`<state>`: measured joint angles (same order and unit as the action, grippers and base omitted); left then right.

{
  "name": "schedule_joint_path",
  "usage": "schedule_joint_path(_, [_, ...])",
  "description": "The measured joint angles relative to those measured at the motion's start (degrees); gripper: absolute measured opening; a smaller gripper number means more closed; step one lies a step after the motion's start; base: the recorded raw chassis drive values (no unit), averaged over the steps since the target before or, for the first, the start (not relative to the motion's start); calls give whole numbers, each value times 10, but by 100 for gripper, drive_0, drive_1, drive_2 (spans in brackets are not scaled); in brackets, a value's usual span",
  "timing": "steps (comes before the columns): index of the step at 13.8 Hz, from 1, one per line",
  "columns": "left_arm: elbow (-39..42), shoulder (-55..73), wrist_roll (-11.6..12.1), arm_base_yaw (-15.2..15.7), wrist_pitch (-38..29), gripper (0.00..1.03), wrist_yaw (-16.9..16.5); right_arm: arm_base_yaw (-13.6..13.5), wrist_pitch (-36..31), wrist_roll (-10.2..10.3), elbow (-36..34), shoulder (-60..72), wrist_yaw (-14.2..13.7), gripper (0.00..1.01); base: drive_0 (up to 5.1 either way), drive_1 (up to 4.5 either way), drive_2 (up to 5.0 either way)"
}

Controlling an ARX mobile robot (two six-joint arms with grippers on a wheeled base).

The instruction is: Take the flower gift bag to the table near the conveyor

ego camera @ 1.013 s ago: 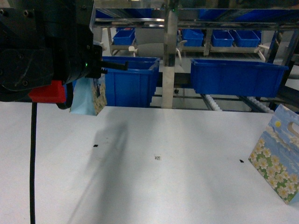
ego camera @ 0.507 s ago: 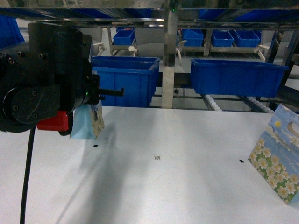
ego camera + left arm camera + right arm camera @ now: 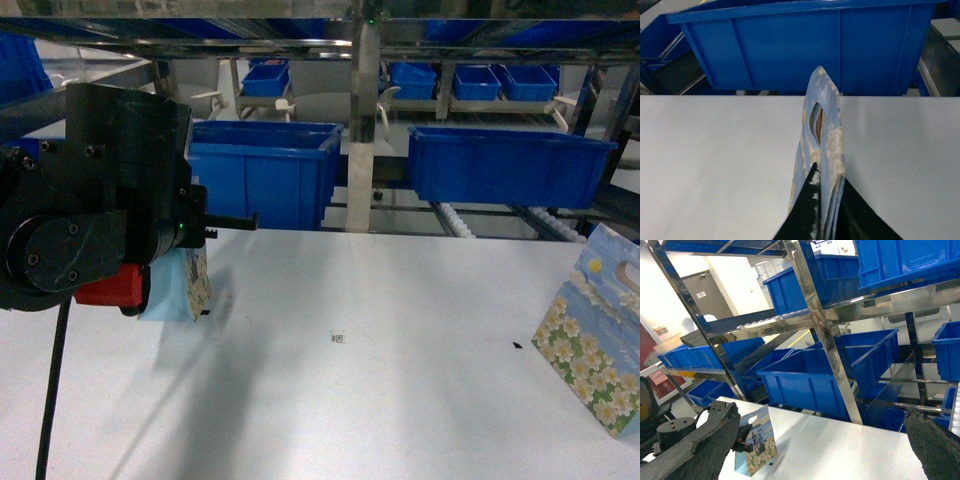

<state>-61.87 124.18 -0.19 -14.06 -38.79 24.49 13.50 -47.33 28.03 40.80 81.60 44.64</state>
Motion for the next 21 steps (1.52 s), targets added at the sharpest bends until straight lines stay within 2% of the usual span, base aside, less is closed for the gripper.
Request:
schedule_joint_path(2, [14,-11,-4,-1,12,29,2,0,0,0,0,0,0,98,0,0,0])
schedule_joint_path(5, [69,-115,-9,0,29,67,4,0,0,0,0,0,0,98,0,0,0])
schedule_joint_path(8, [102,-237,-10,22,43,100,-6,0,0,0,0,0,0,98,0,0,0])
schedule_joint_path(10, [118,-322,-10,24,37,98,-19,0,0,0,0,0,0,98,0,0,0])
schedule_joint_path(12, [118,-338,-11,19,33,98,-24,0,0,0,0,0,0,98,0,0,0])
schedule_joint_path(13, [150,-332,-8,29,-40,88,-92,-2,11,-7,0,-2,-11,97,0,0,0])
schedule_joint_path(14, [211,-355,-8,42,-81,75,-140,-28,73,-70,-21,-35,-154,86,0,0,0])
schedule_joint_path(15, [272,-394,-8,56,-108,61,-158,-53,63,-159,-78,-77,-276,71,0,0,0])
schedule_joint_path(16, [322,-440,-8,70,-129,45,-168,-62,43,-228,-128,-116,-353,54,0,0,0])
schedule_joint_path(17, [363,-471,-8,77,-137,30,-176,-65,33,-253,-167,-143,-379,40,0,0,0])
schedule_joint_path(19, [434,-518,-8,85,-139,3,-195,-82,28,-271,-234,-187,-391,12,0,0,0])
schedule_joint_path(20, [457,-546,-7,94,-139,2,-198,-87,27,-277,-256,-213,-398,1,0,0,0])
schedule_joint_path(21, [479,-575,-7,102,-137,2,-200,-94,27,-277,-275,-238,-402,2,0,0,0])
